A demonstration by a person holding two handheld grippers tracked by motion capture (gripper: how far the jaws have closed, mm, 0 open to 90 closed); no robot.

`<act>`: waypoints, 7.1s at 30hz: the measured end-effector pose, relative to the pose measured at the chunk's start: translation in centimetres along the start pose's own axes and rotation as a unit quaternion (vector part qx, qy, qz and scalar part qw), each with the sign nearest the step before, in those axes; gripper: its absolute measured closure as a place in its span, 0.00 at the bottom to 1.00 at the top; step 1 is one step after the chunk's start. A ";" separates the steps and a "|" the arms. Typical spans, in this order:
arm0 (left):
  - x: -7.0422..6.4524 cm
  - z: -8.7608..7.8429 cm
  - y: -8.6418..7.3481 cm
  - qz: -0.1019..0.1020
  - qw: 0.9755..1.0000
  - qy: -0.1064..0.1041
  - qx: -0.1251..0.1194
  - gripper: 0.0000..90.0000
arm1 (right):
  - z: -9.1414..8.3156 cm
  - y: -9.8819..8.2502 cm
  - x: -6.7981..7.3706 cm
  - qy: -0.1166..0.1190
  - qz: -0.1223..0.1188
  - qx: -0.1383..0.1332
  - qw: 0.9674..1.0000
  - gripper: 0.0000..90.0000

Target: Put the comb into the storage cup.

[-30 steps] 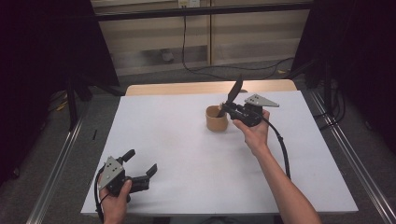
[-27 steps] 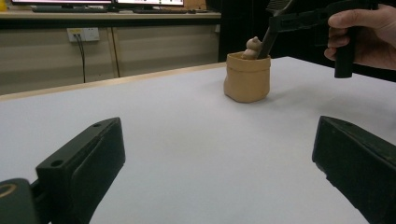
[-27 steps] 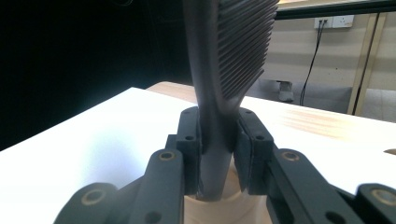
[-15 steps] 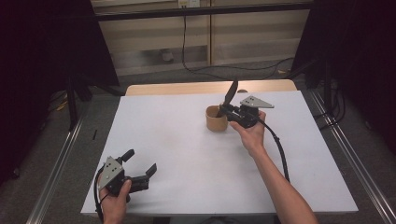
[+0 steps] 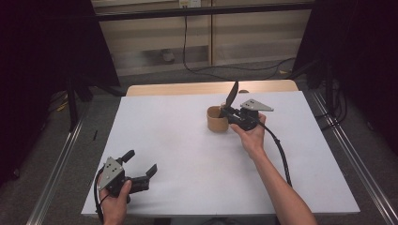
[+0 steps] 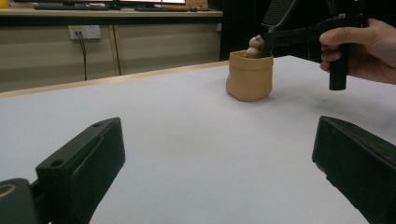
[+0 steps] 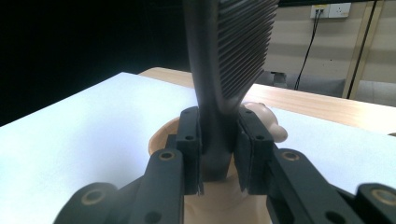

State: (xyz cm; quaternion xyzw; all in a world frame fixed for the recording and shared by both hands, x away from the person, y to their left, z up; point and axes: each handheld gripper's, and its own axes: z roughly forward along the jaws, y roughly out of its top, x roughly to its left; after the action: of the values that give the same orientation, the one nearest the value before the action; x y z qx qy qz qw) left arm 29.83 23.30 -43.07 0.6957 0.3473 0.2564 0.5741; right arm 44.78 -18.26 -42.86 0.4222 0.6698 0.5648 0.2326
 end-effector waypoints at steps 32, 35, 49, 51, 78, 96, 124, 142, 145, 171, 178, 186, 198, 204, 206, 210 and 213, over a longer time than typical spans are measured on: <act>0.1 0.1 0.0 0.000 1.000 -0.005 0.004 0.03 | -0.6 -0.3 -0.4 0.000 0.011 -0.004 1.000 0.81; 0.2 0.0 0.0 0.003 1.000 -0.003 0.003 0.03 | -0.6 -0.5 -0.5 -0.002 0.018 -0.011 1.000 0.81; 0.2 0.1 0.0 0.000 1.000 -0.002 0.003 0.03 | -1.1 -0.1 -0.6 0.000 0.023 -0.016 1.000 0.71; 0.2 0.1 0.0 0.003 1.000 -0.002 0.003 0.03 | -1.3 0.0 -0.6 0.004 0.029 -0.015 0.999 0.63; 0.6 0.0 -0.1 -0.010 1.000 0.015 -0.007 0.03 | -2.7 0.6 -0.5 -0.029 0.013 -0.018 0.999 0.05; 0.7 0.4 0.0 -0.015 1.000 0.013 -0.009 0.03 | -4.4 0.3 -0.3 -0.042 0.014 -0.023 0.999 0.00; 0.2 -1.4 0.2 -0.028 0.999 0.032 -0.028 0.03 | -8.3 -0.2 0.2 -0.081 -0.016 -0.041 0.996 0.01; 0.0 -1.4 0.2 -0.029 0.999 0.037 -0.028 0.03 | -10.9 -1.0 0.5 -0.089 -0.023 -0.051 0.994 0.01; -0.1 -1.4 0.3 -0.026 0.999 0.038 -0.028 0.03 | -11.5 -1.1 0.5 -0.092 -0.020 -0.057 0.994 0.01; -0.8 -1.6 0.4 -0.031 0.999 0.028 -0.028 0.03 | -15.9 -2.3 1.7 -0.108 -0.034 -0.078 0.991 0.01; -0.8 -1.6 0.4 -0.027 0.999 0.031 -0.026 0.03 | -17.5 -3.0 1.7 -0.117 -0.038 -0.075 0.990 0.01; -0.8 -1.5 0.4 -0.021 0.999 0.040 -0.021 0.03 | -19.3 -3.8 1.4 -0.125 -0.038 -0.069 0.989 0.00; -1.1 -1.7 0.4 -0.026 0.999 0.040 -0.026 0.03 | -21.2 -4.9 1.4 -0.137 -0.039 -0.063 0.988 0.00; -1.1 -1.6 0.4 -0.027 0.999 0.041 -0.021 0.03 | -22.0 -5.7 1.5 -0.145 -0.043 -0.059 0.987 0.00; -1.0 -1.5 0.4 -0.026 0.999 0.043 -0.018 0.03 | -22.3 -5.8 1.7 -0.141 -0.047 -0.058 0.987 0.00; -1.0 -1.5 0.4 -0.032 0.998 0.045 -0.021 0.03 | -22.9 -6.3 1.7 -0.148 -0.042 -0.061 0.986 0.00; -0.8 -1.4 0.4 -0.033 0.998 0.041 -0.020 0.03 | -23.0 -6.9 1.6 -0.154 -0.042 -0.058 0.986 0.00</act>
State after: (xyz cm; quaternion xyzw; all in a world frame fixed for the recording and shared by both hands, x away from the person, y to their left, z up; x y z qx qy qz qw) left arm 28.30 23.49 -42.38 0.6612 0.3882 0.2719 0.5815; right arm 23.71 -29.85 -43.37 0.4615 0.6091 0.5211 0.3802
